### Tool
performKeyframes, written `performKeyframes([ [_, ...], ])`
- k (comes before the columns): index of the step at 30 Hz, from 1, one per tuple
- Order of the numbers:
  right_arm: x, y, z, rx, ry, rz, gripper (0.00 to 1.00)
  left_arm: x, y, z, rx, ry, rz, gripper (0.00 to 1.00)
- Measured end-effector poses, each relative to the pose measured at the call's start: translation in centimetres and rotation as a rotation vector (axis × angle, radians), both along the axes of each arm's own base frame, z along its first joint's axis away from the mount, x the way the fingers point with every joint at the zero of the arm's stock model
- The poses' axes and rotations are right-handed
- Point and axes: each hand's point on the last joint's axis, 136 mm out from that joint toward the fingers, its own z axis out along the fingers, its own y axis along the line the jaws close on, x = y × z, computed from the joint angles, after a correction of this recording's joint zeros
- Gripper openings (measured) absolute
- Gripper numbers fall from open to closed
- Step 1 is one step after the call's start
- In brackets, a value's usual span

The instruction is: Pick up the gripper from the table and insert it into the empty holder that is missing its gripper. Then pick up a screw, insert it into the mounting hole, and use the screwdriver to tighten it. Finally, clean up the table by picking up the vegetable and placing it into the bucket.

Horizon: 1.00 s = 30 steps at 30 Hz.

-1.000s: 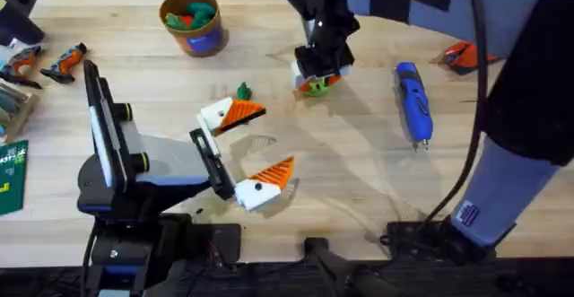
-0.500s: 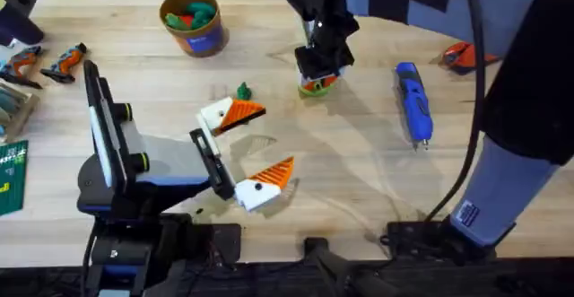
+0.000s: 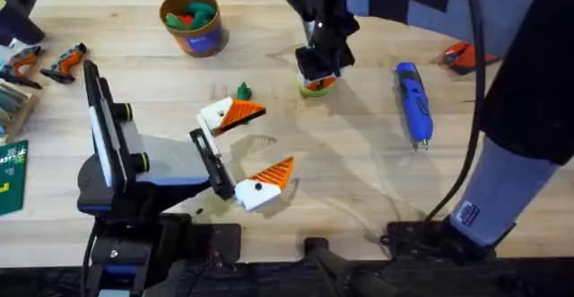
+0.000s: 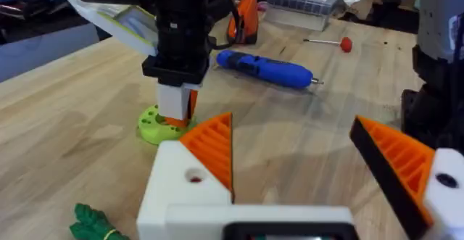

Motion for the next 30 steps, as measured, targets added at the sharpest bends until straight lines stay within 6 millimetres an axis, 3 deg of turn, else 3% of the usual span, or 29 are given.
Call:
performKeyframes([
  [8,0.0,-0.1,0.0,-0.006,-0.003,-0.002,0.010,0.0,0.0,0.0,0.000,0.000,0.000,0.985],
  [23,-0.1,-0.2,0.3,-0.012,0.003,0.013,0.007,0.0,0.0,0.0,0.000,0.000,0.000,0.985],
  [27,-0.1,-0.2,2.3,-0.005,-0.009,0.029,0.006,0.0,0.0,0.0,0.000,-0.001,0.000,0.985],
  [30,0.2,0.0,5.4,0.019,-0.050,0.044,0.007,0.0,0.0,0.0,0.000,0.000,0.000,0.985],
])
